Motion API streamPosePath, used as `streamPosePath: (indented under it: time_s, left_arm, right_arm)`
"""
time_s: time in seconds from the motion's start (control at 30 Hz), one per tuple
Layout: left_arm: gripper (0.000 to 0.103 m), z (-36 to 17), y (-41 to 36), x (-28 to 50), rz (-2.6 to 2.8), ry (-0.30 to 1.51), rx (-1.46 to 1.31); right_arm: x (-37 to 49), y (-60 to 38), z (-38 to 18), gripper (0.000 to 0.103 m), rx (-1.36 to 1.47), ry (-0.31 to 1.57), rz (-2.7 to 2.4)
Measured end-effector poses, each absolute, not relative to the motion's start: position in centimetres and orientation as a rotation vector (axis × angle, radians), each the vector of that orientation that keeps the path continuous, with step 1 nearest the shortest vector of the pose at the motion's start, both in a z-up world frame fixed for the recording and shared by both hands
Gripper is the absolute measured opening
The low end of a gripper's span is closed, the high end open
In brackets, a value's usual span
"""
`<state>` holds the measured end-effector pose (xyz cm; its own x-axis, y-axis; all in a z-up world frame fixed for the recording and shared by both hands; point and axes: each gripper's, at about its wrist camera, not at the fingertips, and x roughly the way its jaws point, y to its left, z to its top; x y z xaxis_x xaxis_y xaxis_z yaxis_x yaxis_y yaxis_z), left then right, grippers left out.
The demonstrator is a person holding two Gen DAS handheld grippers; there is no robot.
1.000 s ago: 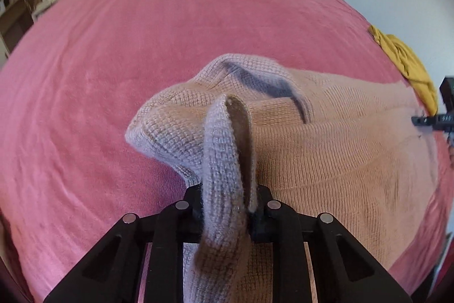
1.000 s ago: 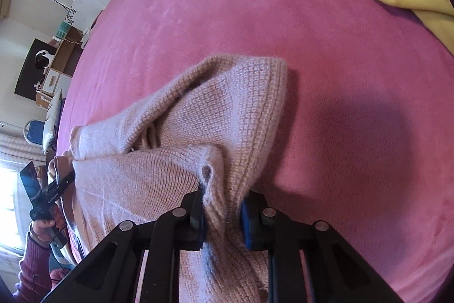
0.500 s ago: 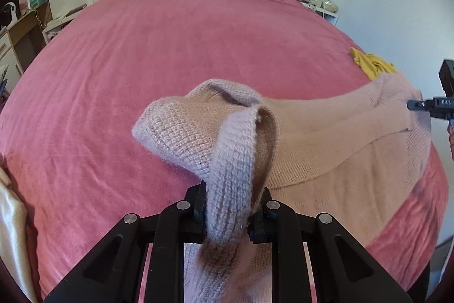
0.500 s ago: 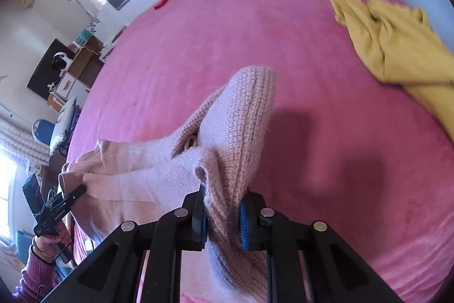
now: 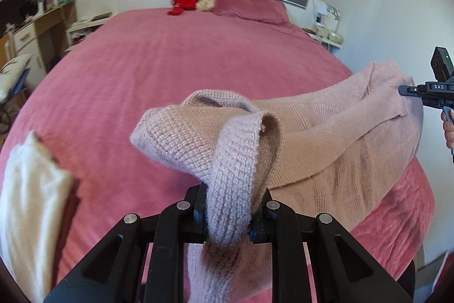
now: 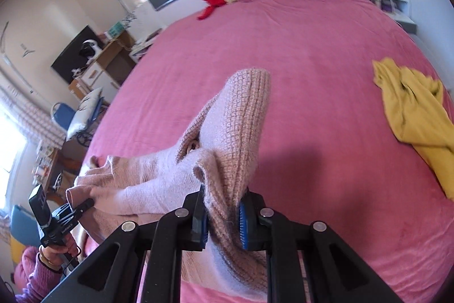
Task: Fold clothes
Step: 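Lift the sweater end with both grippers and fold it over the body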
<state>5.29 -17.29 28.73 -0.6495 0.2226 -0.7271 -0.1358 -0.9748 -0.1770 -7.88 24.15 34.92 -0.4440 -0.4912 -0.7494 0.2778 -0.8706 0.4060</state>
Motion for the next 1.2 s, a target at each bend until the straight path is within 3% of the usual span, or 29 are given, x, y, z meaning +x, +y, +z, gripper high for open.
streamPosePath:
  time_s: [0.3, 0.63, 0.93, 1.2]
  left_arm:
    - [0.020, 32.5, -30.7, 16.1, 2.925, -0.328, -1.202]
    - [0.020, 32.9, -46.8, 30.3, 3.241, -0.543, -1.224]
    - [0.020, 26.0, -57.4, 36.8, 3.399, -0.911, -1.367]
    - [0.021, 19.3, -60.7, 37.5, 3.387, -1.110, -1.453]
  right_arm:
    - [-7.7, 7.0, 39.7, 0.015, 1.209, -0.149, -2.154]
    - [-6.6, -19.0, 38.9, 0.015, 1.163, -0.078, -1.892]
    - [-8.0, -40.1, 32.4, 0.015, 1.228, 0.018, -1.687]
    - [-9.7, -48.2, 25.8, 0.015, 1.291, 0.086, -1.640]
